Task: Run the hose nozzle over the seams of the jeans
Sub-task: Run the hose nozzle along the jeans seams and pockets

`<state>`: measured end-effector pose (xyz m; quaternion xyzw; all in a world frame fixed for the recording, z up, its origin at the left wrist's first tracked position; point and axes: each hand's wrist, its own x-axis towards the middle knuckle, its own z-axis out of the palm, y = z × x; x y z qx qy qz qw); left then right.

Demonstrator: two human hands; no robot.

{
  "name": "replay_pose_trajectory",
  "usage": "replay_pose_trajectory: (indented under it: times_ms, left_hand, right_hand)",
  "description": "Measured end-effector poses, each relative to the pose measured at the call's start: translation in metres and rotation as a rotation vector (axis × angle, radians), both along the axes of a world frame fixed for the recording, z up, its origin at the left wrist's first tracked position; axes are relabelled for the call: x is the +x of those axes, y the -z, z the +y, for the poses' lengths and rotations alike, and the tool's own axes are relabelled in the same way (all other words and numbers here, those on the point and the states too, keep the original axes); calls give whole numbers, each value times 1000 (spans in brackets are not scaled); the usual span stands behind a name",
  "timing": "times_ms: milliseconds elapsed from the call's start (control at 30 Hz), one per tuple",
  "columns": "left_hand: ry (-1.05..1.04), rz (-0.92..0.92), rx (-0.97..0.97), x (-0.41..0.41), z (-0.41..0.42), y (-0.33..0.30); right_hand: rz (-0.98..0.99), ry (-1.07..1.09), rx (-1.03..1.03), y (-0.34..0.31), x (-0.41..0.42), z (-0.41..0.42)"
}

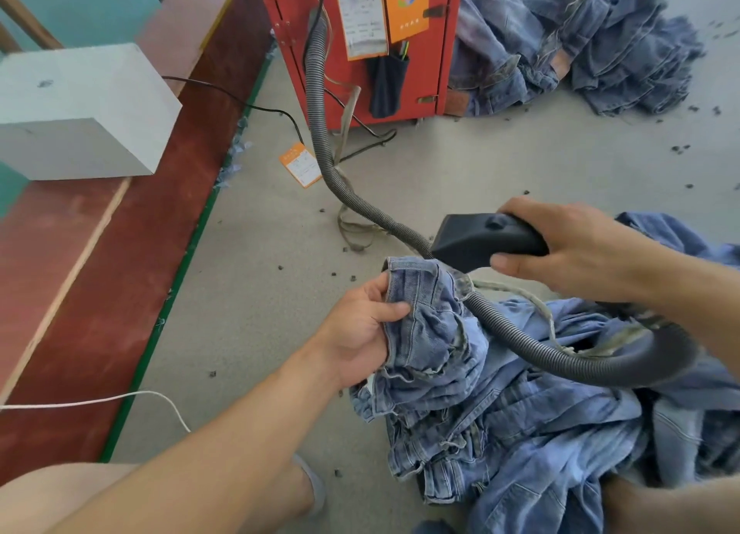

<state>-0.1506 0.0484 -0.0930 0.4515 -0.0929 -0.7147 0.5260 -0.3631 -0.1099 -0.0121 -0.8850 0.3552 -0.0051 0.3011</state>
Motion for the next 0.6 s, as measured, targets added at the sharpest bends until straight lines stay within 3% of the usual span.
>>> replay_pose_trajectory:
  times_ms: [167,400,600]
  left_hand:
    - [16,1,5,-3,2,2]
    - [112,-123,1,-11,3,2]
    - [152,-350,-53,-14,2,-3]
  right_hand:
    - [91,-95,57,7,-2,15]
    - [-138,48,-54,-2,3,4]
    - [103,-112,-18,1,-3,18]
